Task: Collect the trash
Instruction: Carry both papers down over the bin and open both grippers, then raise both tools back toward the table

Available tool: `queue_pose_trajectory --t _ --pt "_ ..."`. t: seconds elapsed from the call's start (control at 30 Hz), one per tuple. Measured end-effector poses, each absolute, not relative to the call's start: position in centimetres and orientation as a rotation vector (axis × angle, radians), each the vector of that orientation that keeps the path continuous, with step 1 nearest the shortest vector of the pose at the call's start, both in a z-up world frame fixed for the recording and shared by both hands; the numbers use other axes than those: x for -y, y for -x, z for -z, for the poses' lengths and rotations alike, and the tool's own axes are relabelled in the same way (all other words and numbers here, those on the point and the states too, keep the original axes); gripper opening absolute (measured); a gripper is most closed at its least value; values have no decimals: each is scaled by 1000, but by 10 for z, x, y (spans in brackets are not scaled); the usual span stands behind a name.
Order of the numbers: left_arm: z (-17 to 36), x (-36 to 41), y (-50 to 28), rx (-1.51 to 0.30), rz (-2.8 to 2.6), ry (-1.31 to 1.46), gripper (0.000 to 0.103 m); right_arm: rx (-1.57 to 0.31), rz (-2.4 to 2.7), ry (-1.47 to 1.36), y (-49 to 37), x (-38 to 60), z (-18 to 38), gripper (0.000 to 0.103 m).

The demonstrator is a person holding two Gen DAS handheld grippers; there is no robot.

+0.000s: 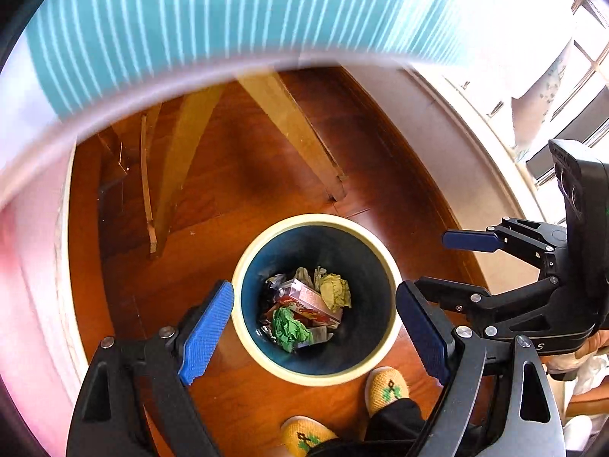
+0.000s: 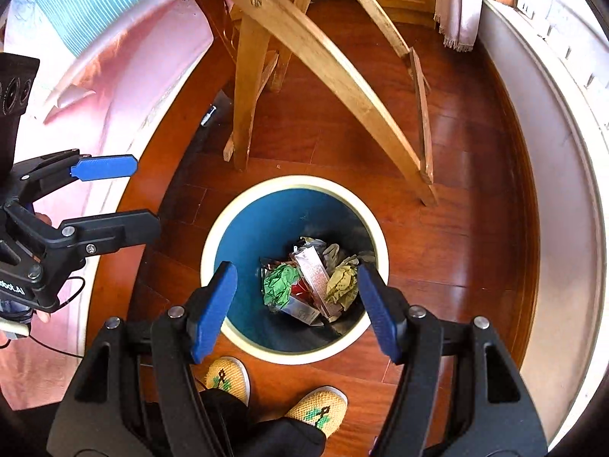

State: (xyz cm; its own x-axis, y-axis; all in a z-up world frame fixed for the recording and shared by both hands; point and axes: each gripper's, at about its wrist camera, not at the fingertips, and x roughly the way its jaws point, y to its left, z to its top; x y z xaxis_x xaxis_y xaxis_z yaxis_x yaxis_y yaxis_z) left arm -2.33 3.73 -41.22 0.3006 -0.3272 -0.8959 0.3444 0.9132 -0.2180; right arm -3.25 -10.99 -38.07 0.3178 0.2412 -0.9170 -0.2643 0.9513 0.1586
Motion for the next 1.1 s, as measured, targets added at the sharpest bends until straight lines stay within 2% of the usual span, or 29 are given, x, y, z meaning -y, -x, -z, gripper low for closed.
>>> queue_pose_trajectory --t 0.27,0.77,1.1 --pt "319 -38 36 -1178 423 -17 88 -1175 -318 7 44 103 289 64" --pt "90 -59 80 -1063 366 13 88 -1086 -311 -22 90 80 81 65" --pt "-21 -91 95 -987 342 27 85 -944 -224 -71 107 79 -28 65"
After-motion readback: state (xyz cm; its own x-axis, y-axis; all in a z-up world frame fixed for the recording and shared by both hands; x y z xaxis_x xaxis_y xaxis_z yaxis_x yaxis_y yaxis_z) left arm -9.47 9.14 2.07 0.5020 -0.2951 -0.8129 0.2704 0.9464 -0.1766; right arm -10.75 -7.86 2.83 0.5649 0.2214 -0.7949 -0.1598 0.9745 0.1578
